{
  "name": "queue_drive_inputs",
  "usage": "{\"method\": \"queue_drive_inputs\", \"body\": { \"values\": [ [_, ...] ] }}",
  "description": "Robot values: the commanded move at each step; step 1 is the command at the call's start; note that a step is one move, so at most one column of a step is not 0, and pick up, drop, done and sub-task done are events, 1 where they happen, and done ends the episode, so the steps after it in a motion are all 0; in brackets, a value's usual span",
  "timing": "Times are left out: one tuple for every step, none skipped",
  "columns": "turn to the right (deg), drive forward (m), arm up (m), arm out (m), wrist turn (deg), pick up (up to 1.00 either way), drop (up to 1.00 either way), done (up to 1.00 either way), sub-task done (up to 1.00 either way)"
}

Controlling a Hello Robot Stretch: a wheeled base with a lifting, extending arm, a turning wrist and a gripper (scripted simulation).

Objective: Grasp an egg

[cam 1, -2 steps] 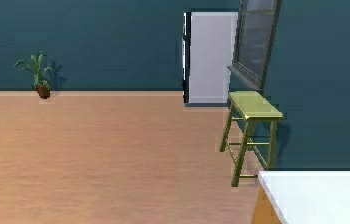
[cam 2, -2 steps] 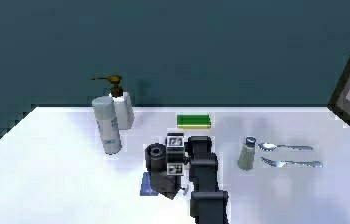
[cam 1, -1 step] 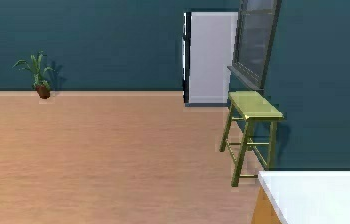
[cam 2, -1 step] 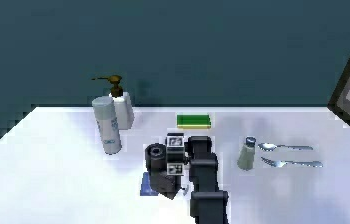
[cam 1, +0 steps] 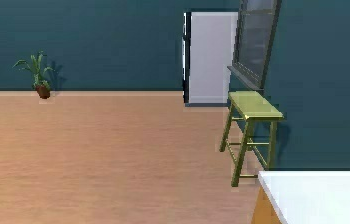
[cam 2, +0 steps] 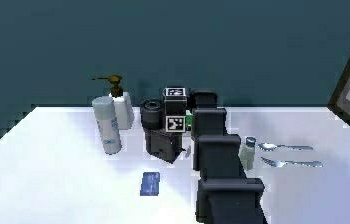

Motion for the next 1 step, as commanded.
{"method": "queue_drive_inputs", "body": {
  "values": [
    [0.0, 0.0, 0.0, 0.0, 0.0, 0.0, 0.0, 1.0, 0.0]
  ]
}}
